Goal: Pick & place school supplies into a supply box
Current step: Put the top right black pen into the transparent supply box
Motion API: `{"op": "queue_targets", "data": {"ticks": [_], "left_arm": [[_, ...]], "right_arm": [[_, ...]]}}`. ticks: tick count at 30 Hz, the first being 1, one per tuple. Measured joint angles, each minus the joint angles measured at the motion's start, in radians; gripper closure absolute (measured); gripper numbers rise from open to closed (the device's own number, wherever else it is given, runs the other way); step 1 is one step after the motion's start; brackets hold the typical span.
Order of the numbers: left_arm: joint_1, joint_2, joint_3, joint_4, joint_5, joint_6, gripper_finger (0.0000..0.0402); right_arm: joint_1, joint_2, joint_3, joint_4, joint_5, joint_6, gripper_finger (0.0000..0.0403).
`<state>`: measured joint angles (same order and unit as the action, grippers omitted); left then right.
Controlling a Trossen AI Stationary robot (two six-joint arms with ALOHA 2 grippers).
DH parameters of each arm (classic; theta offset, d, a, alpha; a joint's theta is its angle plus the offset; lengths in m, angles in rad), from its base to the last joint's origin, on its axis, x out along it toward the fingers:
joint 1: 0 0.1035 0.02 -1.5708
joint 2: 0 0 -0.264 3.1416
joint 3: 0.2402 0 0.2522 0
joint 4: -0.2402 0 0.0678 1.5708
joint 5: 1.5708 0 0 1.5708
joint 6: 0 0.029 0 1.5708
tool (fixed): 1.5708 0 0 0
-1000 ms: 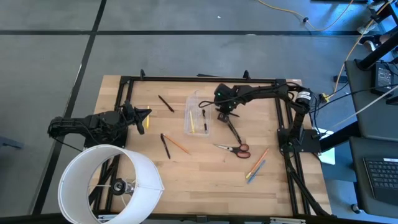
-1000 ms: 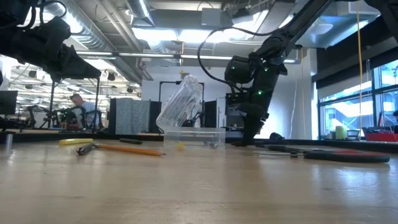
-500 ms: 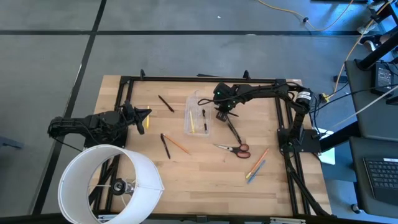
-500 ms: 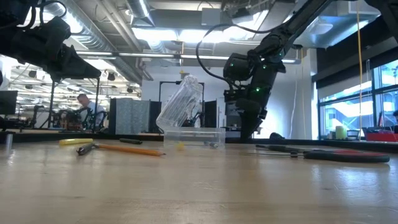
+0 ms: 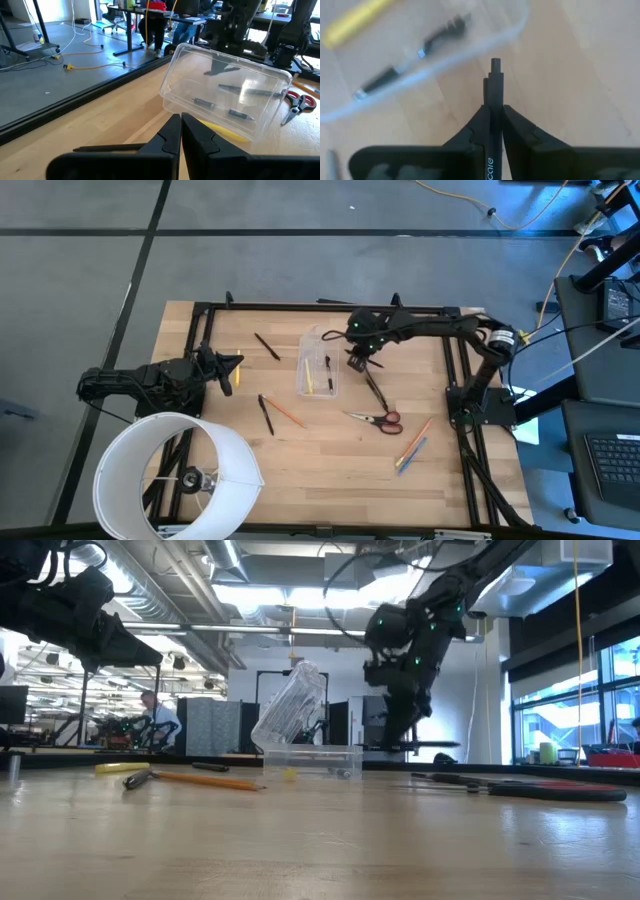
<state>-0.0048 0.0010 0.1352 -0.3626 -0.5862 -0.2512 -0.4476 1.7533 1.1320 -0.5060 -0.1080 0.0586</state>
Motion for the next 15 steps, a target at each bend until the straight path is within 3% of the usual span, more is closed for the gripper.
{"op": "queue_targets", "data": {"ticks": [8, 15], "left_arm": [[0.000, 0.000, 0.000, 0.000, 0.000, -0.056, 0.0395], [0.000, 0.000, 0.000, 0.000, 0.002, -0.080, 0.0395]], "right_arm": [[0.078, -0.022, 0.001, 0.100, -0.044, 0.258, 0.0357], [0.127, -0.020, 0.001, 0.297, -0.021, 0.348, 0.0357]]}}
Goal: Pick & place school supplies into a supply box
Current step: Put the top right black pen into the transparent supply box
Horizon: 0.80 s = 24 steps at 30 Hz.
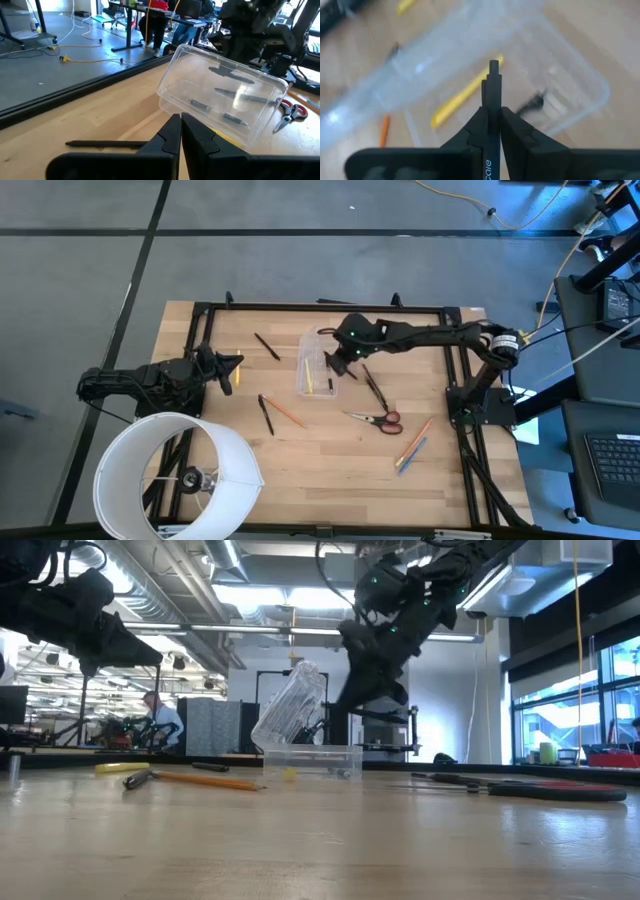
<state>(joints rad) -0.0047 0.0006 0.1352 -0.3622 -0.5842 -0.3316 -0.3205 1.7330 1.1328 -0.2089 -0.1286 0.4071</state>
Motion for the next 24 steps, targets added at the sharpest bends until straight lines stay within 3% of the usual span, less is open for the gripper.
{"op": "queue_targets", "data": {"ticks": [8, 24], "left_arm": [[0.000, 0.000, 0.000, 0.000, 0.000, -0.099, 0.0394], [0.000, 0.000, 0.000, 0.000, 0.002, -0.104, 0.0394]], "right_arm": [[0.003, 0.035, 0.000, 0.071, 0.055, 0.143, 0.0357], [0.028, 0.217, 0.000, 0.323, 0.093, 0.363, 0.0357]]}}
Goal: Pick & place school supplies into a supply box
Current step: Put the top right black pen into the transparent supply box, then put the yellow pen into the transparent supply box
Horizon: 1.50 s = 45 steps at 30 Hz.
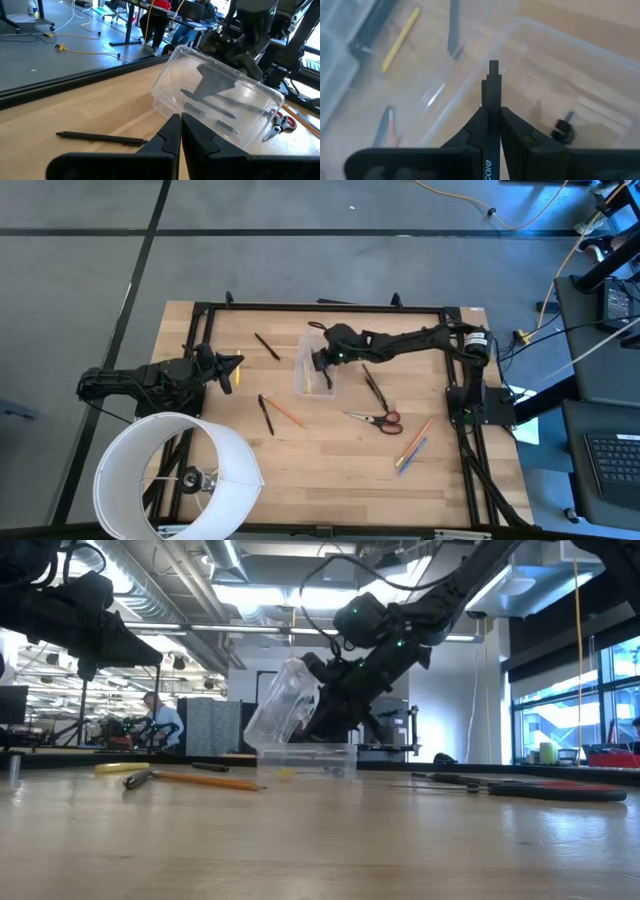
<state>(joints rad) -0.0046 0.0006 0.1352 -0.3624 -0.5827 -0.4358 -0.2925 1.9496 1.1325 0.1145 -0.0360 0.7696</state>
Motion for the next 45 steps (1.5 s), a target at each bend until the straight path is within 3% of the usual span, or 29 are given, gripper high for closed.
{"op": "queue_targets", "data": {"ticks": [11, 19, 32, 36, 41, 45], "left_arm": [[0.000, 0.000, 0.000, 0.000, 0.000, 0.001, 0.0393], [0.000, 0.000, 0.000, 0.000, 0.000, 0.003, 0.0395], [0.000, 0.000, 0.000, 0.000, -0.001, 0.003, 0.0393], [0.000, 0.000, 0.000, -0.001, -0.001, 0.003, 0.0395], [0.000, 0.000, 0.000, -0.001, -0.002, 0.003, 0.0394], [0.000, 0.000, 0.000, -0.001, -0.003, 0.003, 0.0394]], "right_arm": [[0.002, 0.009, 0.000, -0.013, 0.019, 0.005, 0.0354], [0.002, 0.009, 0.000, -0.015, 0.017, -0.053, 0.0316], [0.001, -0.124, 0.000, -0.078, 0.016, -0.336, 0.0293], [0.001, -0.196, 0.000, -0.220, 0.016, -0.412, 0.0293], [0.001, -0.279, 0.001, -0.543, 0.009, -0.659, 0.0293], [0.011, -0.300, 0.000, -0.760, 0.009, -0.627, 0.0292]]}}
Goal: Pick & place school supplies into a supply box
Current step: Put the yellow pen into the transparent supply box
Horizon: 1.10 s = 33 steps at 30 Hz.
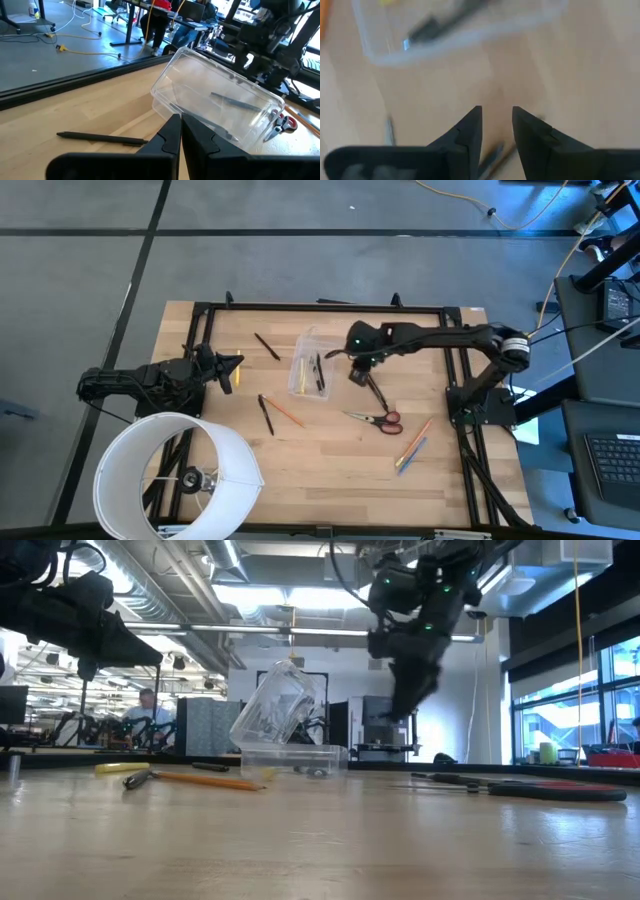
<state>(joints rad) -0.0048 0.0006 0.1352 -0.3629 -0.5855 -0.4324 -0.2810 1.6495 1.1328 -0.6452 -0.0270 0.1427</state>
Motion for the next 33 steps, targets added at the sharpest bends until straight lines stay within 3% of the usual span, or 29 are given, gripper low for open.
{"op": "queue_targets", "data": {"ticks": [5, 15, 25, 30, 33], "left_arm": [[0.000, 0.000, 0.000, 0.000, -0.004, 0.000, 0.0395], [0.000, 0.000, 0.000, 0.000, -0.011, 0.000, 0.0395], [0.000, 0.000, 0.000, 0.000, -0.110, 0.000, 0.0395], [0.000, 0.000, 0.000, -0.001, -0.107, 0.001, 0.0394], [0.000, 0.000, 0.000, -0.013, -0.031, 0.042, 0.0395]], "right_arm": [[0.019, 0.002, -0.019, -0.063, -0.001, 0.079, 0.0292], [0.027, 0.002, -0.028, -0.177, -0.001, 0.087, 0.0292], [0.030, 0.002, -0.029, -0.289, -0.002, 0.084, 0.0292], [0.030, 0.002, -0.029, -0.286, -0.002, 0.084, 0.0292], [0.030, 0.002, -0.029, -0.285, -0.002, 0.084, 0.0292]]}}
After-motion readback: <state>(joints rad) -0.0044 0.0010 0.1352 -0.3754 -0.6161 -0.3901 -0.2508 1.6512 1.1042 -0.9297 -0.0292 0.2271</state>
